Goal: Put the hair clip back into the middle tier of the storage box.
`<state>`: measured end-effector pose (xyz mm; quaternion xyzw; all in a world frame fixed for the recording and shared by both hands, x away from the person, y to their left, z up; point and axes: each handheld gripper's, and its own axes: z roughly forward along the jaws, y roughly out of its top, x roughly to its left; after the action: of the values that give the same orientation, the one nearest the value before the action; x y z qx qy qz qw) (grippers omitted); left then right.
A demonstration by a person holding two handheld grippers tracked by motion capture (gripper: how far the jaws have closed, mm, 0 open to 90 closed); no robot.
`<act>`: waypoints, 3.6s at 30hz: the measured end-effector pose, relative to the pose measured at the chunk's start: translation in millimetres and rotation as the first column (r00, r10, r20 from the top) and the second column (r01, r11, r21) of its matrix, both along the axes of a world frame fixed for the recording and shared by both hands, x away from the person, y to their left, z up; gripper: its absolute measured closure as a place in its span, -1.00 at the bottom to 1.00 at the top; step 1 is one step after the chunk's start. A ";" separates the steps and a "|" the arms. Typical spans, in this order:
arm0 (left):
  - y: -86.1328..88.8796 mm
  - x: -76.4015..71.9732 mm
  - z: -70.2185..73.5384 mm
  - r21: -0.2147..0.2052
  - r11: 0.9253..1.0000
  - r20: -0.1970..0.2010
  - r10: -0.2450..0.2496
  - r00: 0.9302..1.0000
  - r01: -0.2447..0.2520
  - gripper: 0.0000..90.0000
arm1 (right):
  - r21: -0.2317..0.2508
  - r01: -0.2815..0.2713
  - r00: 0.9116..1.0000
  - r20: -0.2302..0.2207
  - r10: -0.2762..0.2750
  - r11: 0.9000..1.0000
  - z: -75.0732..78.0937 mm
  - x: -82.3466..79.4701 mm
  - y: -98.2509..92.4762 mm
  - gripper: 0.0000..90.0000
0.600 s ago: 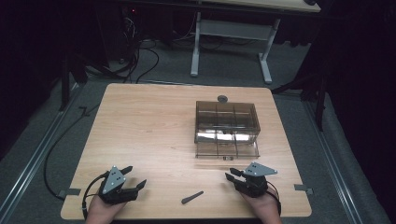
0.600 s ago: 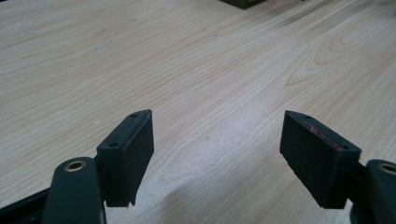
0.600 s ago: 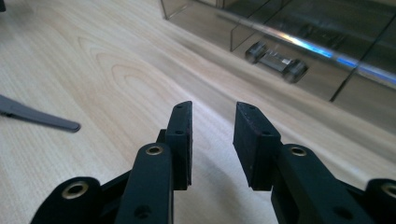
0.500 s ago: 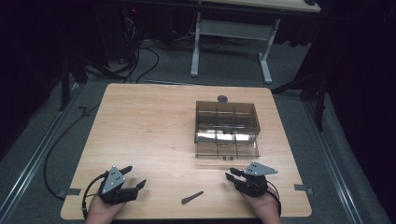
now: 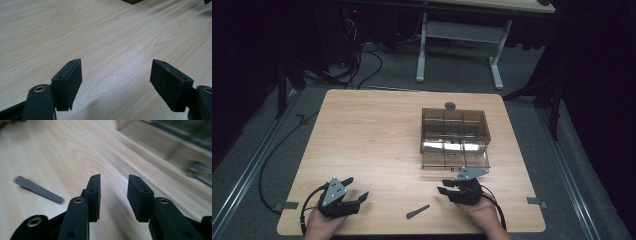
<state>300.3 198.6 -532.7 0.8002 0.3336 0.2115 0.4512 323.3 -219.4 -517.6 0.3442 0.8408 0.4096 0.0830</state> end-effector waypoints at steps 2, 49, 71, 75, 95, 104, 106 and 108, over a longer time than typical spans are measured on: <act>0.1 0.3 0.0 -0.002 1.000 -0.002 0.001 1.000 -0.001 -0.42 | 0.002 -0.026 1.000 0.005 0.026 1.000 -1.6 -1.8 10.1 0.41; -0.7 0.3 -0.2 0.004 1.000 -0.002 -0.002 1.000 0.002 -0.42 | -0.086 -0.184 0.981 0.045 0.189 0.979 -11.0 -35.8 46.9 0.77; -0.5 0.5 -0.2 0.003 1.000 -0.004 -0.003 1.000 0.003 -0.42 | -0.058 -0.182 0.982 0.038 0.184 0.982 -10.0 -22.4 66.3 0.82; -0.5 0.5 -0.2 0.002 1.000 -0.004 -0.003 1.000 0.003 -0.42 | -0.049 -0.170 0.984 0.049 0.172 0.984 -6.1 -22.1 62.2 0.82; -0.2 0.3 -0.1 0.001 1.000 -0.004 -0.007 1.000 0.007 -0.42 | -0.043 0.010 0.996 0.091 -0.006 0.999 3.8 -23.9 -3.8 0.82; -0.3 0.3 -0.1 0.001 1.000 -0.003 -0.005 1.000 0.005 -0.42 | -0.028 0.096 0.992 0.089 -0.093 0.995 5.2 -28.1 -36.2 0.82; -0.2 0.3 -0.1 0.001 1.000 -0.004 -0.006 1.000 0.006 -0.42 | -0.030 0.117 0.989 0.093 -0.114 0.993 4.6 -30.4 -45.3 0.82; -0.2 0.2 -0.1 0.002 1.000 -0.003 -0.006 1.000 0.006 -0.42 | -0.029 0.140 0.986 0.094 -0.137 0.990 4.0 -32.9 -53.6 0.82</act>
<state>300.4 198.3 -532.8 0.8019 0.3316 0.2095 0.4506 290.4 -273.0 -513.6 0.3810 0.8174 0.4031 0.1557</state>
